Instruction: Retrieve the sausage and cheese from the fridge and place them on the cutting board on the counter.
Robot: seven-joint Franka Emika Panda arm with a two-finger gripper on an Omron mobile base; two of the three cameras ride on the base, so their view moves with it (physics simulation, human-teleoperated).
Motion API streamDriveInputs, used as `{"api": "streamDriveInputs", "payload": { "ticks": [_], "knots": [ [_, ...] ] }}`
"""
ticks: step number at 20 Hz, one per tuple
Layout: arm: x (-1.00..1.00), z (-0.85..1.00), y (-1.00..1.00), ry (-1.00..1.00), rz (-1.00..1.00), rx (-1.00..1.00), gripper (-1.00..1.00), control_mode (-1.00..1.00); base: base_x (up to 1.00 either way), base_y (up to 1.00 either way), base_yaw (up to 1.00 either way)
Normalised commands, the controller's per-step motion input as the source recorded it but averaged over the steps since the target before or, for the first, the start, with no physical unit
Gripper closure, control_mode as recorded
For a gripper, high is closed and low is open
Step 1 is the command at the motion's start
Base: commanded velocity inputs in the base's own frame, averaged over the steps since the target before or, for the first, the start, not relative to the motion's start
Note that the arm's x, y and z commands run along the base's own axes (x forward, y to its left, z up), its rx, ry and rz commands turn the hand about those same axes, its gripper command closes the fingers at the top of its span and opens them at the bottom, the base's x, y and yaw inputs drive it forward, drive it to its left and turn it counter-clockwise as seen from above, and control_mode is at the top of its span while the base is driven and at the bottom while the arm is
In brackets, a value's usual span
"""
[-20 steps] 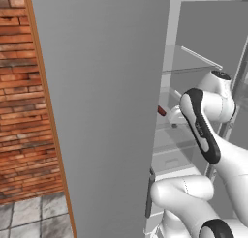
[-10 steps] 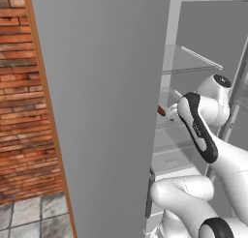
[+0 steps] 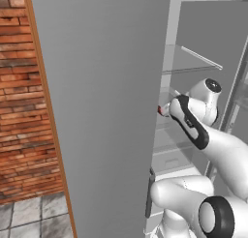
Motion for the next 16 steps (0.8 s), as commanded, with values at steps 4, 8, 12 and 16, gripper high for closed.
{"api": "streamDriveInputs", "payload": {
  "ticks": [4,8,12,16],
  "knots": [
    [0.67,-0.06,-0.17,0.0,-0.02,0.0,-1.0,-1.0,0.0,0.0,0.0],
    [0.68,-0.06,-0.09,0.0,-0.01,0.0,-1.0,-1.0,0.0,0.0,0.0],
    [0.58,-0.38,0.0,-0.01,0.0,0.0,-1.0,-1.0,0.0,0.0,0.0],
    [0.49,-0.49,0.0,-0.02,0.0,0.0,-1.0,-1.0,0.0,0.0,0.0]
  ]
}}
